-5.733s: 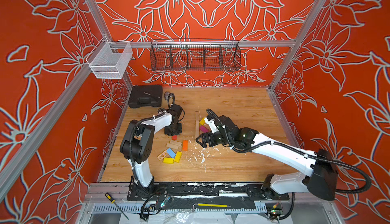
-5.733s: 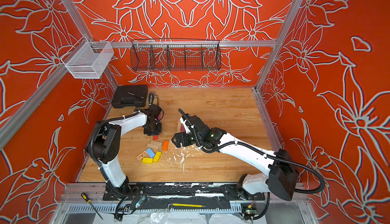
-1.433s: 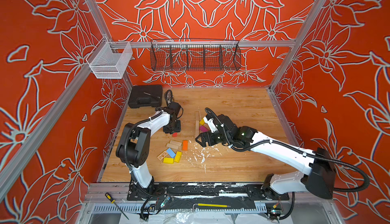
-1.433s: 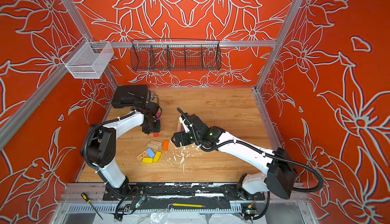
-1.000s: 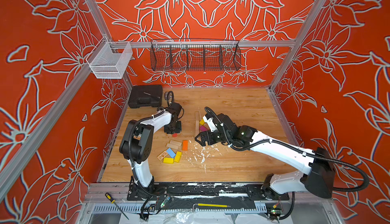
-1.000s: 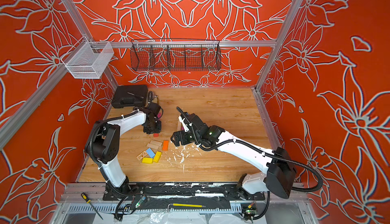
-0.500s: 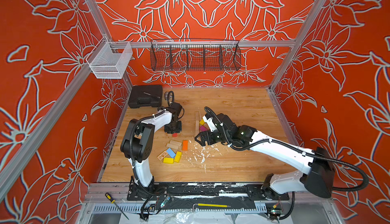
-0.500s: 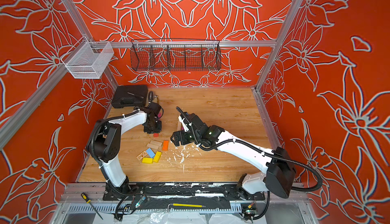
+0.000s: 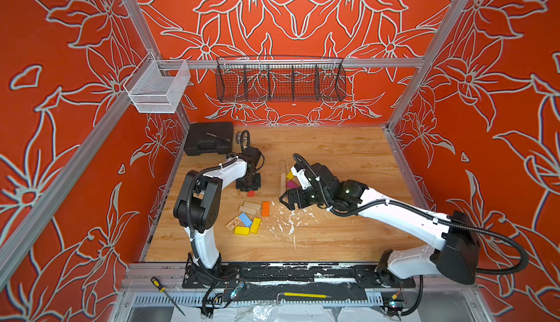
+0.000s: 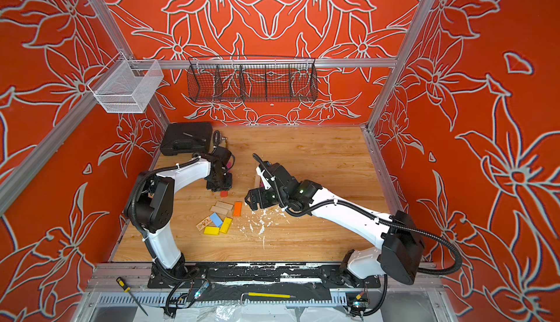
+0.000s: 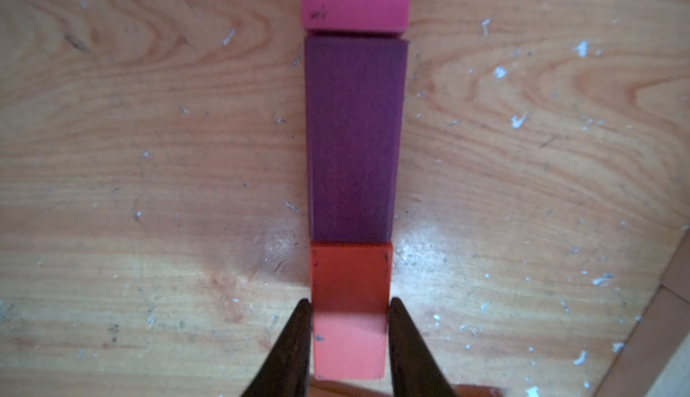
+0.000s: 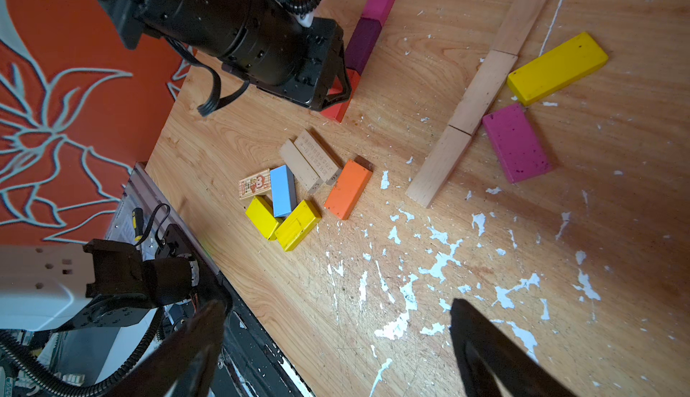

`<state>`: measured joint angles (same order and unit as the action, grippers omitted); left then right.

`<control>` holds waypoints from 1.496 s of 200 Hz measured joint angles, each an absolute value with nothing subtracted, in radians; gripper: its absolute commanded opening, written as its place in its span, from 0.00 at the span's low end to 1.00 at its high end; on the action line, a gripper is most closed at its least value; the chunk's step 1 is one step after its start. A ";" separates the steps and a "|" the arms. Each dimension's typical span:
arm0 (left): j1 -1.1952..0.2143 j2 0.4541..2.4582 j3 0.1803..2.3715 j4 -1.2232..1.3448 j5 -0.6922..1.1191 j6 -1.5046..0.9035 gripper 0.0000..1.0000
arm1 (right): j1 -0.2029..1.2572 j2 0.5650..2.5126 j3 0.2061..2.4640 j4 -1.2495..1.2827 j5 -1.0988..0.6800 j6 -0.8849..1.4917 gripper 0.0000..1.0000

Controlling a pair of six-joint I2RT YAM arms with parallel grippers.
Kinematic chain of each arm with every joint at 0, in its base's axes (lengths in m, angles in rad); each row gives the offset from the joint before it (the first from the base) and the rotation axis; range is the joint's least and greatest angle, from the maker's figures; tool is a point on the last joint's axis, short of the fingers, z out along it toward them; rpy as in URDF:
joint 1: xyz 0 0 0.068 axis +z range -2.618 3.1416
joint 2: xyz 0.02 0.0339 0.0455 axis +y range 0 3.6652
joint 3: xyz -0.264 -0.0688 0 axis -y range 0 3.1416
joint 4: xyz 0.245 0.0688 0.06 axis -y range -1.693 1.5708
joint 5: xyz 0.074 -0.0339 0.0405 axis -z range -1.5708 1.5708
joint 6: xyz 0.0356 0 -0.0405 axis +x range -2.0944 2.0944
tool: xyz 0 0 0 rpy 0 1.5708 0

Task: Assemble the letter k with building blocks
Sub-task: Assemble the building block at the center of the board.

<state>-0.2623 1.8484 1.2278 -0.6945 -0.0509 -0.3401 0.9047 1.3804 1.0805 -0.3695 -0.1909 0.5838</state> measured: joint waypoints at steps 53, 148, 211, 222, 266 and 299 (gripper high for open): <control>-0.262 1.853 1.231 -0.694 -0.051 -0.337 0.33 | 0.905 1.380 1.081 -0.369 -0.191 0.584 0.96; -0.262 1.858 1.242 -0.695 -0.051 -0.329 0.41 | 0.905 1.388 1.082 -0.369 -0.191 0.584 0.96; -0.262 1.856 1.242 -0.697 -0.050 -0.335 0.53 | 0.905 1.388 1.087 -0.370 -0.191 0.583 0.96; -0.262 1.849 1.242 -0.698 -0.049 -0.337 0.54 | 0.905 1.388 1.087 -0.370 -0.191 0.583 0.96; -0.262 1.659 1.175 -0.705 -0.040 -0.374 0.54 | 0.905 1.383 1.087 -0.369 -0.151 0.581 0.96; -0.262 1.409 1.108 -0.743 -0.046 -0.460 0.51 | 0.905 1.339 1.071 -0.364 -0.107 0.578 0.97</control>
<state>-0.2619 1.4090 1.1076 -0.7425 -0.0456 -0.4599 0.9047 1.3392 1.0714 -0.3641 -0.1066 0.5777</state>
